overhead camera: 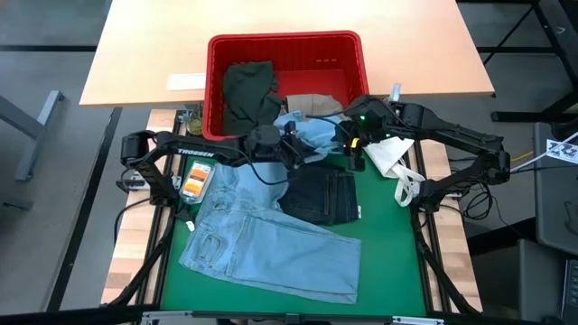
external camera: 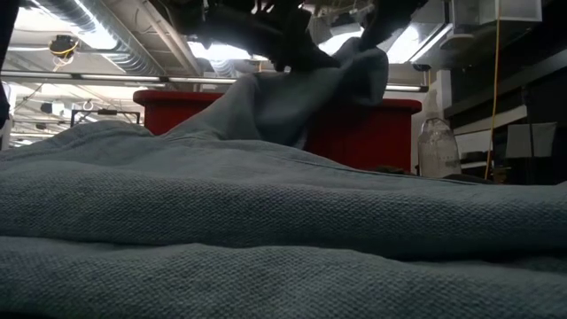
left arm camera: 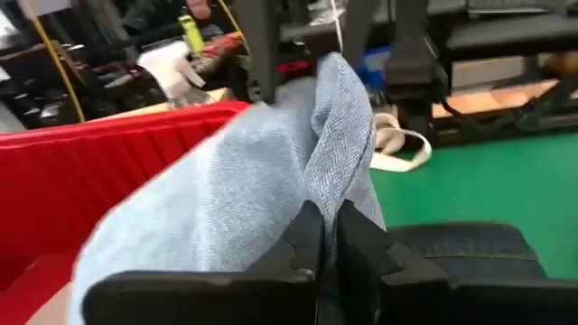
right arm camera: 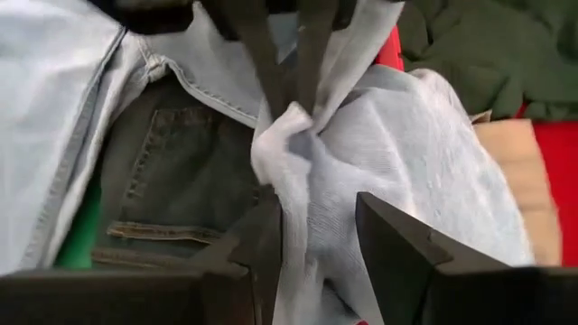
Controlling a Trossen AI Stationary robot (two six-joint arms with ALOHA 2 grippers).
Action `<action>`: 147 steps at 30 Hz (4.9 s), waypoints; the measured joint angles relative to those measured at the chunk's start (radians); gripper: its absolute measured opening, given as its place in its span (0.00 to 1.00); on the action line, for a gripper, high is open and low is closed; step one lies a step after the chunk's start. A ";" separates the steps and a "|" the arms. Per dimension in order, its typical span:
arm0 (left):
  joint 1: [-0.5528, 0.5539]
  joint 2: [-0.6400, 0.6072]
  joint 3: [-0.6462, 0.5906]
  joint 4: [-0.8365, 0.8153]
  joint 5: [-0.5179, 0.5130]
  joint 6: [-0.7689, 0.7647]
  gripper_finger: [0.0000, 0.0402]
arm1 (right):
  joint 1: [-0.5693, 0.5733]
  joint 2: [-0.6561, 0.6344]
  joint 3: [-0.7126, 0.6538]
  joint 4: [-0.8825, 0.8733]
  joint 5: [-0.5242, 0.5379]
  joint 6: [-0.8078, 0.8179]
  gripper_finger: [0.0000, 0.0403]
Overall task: Fold laundry
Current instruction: Fold the light blue jeans
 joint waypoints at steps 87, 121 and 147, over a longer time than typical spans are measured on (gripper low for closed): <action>0.047 -0.389 0.062 -0.201 -0.156 0.034 0.02 | 0.000 0.227 -0.003 0.405 0.134 -0.329 0.04; -0.040 -0.385 0.062 -0.380 0.239 0.025 0.02 | 0.047 0.135 0.792 -0.609 -0.397 -0.148 0.01; -0.228 -0.046 0.061 -0.277 -0.171 -0.028 0.02 | 0.217 -0.135 -0.154 -0.618 -0.025 0.087 0.02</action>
